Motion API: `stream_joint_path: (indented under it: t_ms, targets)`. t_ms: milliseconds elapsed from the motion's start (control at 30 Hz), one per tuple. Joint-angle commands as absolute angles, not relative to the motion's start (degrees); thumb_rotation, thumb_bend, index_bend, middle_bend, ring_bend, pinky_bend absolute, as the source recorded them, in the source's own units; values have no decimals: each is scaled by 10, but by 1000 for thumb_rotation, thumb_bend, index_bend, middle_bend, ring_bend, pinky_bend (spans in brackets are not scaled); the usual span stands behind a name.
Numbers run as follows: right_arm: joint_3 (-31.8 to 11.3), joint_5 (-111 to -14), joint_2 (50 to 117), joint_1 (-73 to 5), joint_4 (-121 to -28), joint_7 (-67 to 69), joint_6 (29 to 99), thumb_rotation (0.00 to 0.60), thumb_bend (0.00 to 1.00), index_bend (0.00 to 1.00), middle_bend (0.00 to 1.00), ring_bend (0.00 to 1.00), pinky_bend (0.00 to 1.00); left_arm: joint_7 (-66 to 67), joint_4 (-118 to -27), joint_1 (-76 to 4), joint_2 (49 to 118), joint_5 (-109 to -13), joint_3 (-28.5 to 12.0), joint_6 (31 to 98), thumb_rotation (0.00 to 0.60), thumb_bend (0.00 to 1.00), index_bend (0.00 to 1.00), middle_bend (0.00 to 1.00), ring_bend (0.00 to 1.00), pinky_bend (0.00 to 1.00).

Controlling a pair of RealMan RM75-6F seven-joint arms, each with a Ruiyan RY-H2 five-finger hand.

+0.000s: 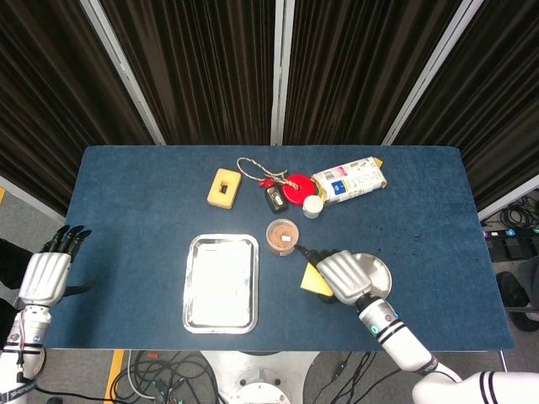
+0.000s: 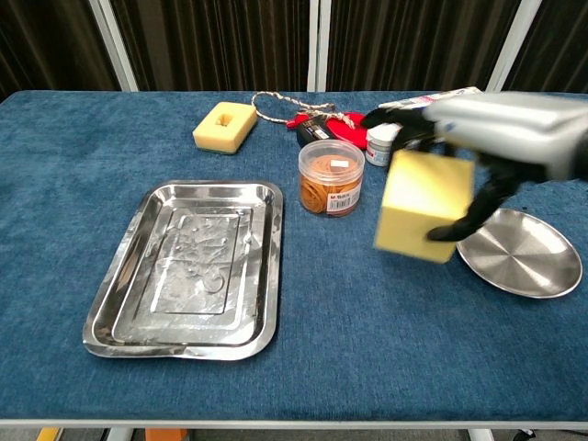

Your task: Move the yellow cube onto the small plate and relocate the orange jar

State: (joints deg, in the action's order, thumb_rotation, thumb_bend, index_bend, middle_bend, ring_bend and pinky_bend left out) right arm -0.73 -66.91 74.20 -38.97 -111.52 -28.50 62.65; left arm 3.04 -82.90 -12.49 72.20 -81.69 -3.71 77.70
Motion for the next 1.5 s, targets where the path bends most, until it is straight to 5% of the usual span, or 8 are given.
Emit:
stream_joint_path:
  t_ms: [33, 833, 1000, 1133, 1500]
  targets:
    - [0, -663, 702, -359, -1114, -264, 651, 600, 270, 0, 394, 403, 600, 32, -830, -129, 723, -819, -37, 772, 600, 15, 137, 88, 54, 268]
    - [3, -662, 698, -312, -1016, -144, 591, 600, 209, 0, 387, 374, 561, 50, -836, -153, 730, -821, -37, 743, 600, 14, 137, 88, 54, 261]
    - [1, -674, 695, -311, -1011, -126, 577, 600, 38, 0, 198, 124, 294, 53, -834, -154, 731, -819, -36, 741, 600, 14, 137, 89, 53, 260]
    - [1, -671, 690, -313, -1013, -128, 563, 600, 10, 0, 132, 21, 166, 52, -834, -156, 730, -820, -38, 741, 600, 14, 137, 88, 53, 259]
    - [-24, -729, 631, -284, -1076, -93, 634, 600, 7, 0, 95, 0, 109, 30, -858, -189, 715, -833, -49, 711, 600, 14, 137, 89, 53, 257]
